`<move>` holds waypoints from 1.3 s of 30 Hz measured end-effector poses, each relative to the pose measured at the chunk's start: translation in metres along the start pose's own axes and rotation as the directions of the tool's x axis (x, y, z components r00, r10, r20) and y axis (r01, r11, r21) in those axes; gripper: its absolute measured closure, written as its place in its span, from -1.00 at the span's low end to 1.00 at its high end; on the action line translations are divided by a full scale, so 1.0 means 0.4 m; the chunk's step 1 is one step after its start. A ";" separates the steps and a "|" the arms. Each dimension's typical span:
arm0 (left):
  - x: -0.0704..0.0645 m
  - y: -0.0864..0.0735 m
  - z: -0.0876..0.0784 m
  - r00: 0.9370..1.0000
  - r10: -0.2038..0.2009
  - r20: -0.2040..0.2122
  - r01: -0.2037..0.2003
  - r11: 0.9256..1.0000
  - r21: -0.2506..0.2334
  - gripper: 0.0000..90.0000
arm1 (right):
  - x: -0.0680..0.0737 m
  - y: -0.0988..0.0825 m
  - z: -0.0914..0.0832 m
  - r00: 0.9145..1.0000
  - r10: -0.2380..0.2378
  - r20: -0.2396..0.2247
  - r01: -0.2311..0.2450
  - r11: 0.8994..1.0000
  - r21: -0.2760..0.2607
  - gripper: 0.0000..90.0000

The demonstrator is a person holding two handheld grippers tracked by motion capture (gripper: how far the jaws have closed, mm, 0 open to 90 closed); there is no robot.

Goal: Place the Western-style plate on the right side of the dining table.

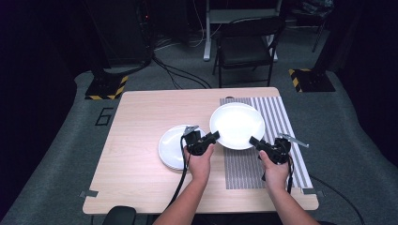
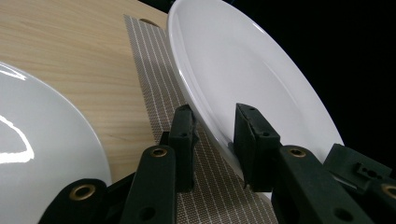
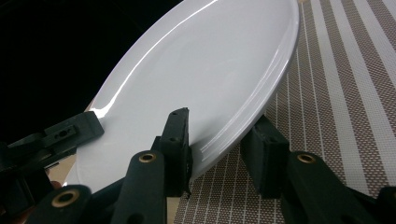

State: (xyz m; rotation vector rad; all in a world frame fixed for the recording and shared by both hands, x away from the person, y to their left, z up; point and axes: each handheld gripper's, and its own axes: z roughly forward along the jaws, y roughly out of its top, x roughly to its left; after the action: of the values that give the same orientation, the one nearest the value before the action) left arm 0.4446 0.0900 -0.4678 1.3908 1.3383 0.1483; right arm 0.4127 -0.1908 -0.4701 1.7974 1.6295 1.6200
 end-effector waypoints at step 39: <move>-0.077 -0.017 0.085 0.996 0.025 0.089 -0.031 0.998 0.057 0.54 | -0.066 0.006 -0.091 0.995 0.041 0.086 -0.034 0.997 -0.075 0.40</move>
State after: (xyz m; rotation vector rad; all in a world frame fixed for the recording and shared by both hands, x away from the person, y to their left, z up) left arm 0.4544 0.0448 -0.4671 1.4495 1.2593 0.0660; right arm 0.3909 -0.2300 -0.4697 1.8453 1.4882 1.5712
